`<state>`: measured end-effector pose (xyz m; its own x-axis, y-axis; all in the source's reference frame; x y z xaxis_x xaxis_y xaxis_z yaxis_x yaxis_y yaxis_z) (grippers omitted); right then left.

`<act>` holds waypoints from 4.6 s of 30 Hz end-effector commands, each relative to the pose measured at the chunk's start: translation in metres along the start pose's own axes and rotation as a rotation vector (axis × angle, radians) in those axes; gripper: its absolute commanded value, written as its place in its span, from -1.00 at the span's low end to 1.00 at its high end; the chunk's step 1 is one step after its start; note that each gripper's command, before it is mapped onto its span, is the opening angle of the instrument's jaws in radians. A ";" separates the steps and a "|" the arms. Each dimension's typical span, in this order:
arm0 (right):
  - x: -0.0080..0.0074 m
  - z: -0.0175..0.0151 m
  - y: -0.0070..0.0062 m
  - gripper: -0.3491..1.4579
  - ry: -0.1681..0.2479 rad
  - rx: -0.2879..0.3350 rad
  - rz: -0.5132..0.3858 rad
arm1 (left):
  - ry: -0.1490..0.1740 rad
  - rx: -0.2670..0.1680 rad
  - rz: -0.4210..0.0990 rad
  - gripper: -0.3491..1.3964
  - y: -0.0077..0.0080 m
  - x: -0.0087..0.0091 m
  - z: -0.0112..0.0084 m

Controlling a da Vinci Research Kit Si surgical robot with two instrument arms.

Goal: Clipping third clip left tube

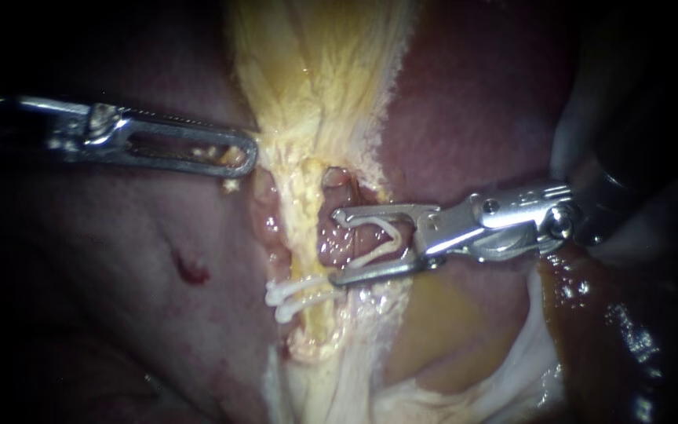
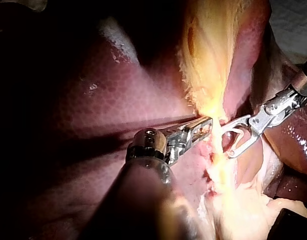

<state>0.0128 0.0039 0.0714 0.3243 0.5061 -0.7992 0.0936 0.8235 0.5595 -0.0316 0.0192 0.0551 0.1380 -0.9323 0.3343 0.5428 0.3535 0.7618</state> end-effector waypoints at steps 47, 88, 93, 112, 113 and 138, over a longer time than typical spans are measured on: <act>0.0008 0.0105 -0.0012 -0.07 0.225 0.265 0.163 | 0.000 0.000 0.000 -1.00 0.0000 0.0000 0.0001; 0.0048 0.0067 -0.0007 -0.06 0.387 0.341 0.293 | 0.000 0.001 0.001 -1.00 0.0004 0.0000 0.0003; 0.0055 0.0070 -0.0019 -0.06 0.415 0.314 0.320 | 0.000 0.001 0.001 -1.00 0.0005 0.0000 0.0003; 0.0064 0.0053 -0.0019 -0.12 0.451 0.112 0.397 | 0.000 0.001 0.001 -1.00 0.0005 0.0000 0.0003; 0.0064 0.0052 -0.0019 -0.13 0.450 0.111 0.397 | 0.000 0.001 0.001 -1.00 0.0005 0.0000 0.0003; 0.0053 0.0041 -0.0018 -1.00 0.407 0.280 0.333 | 0.000 0.001 0.001 -1.00 0.0006 0.0000 0.0003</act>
<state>0.0182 0.0041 0.0671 0.0011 0.8271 -0.5620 0.3193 0.5323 0.7840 -0.0316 0.0194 0.0557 0.1388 -0.9318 0.3354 0.5418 0.3550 0.7618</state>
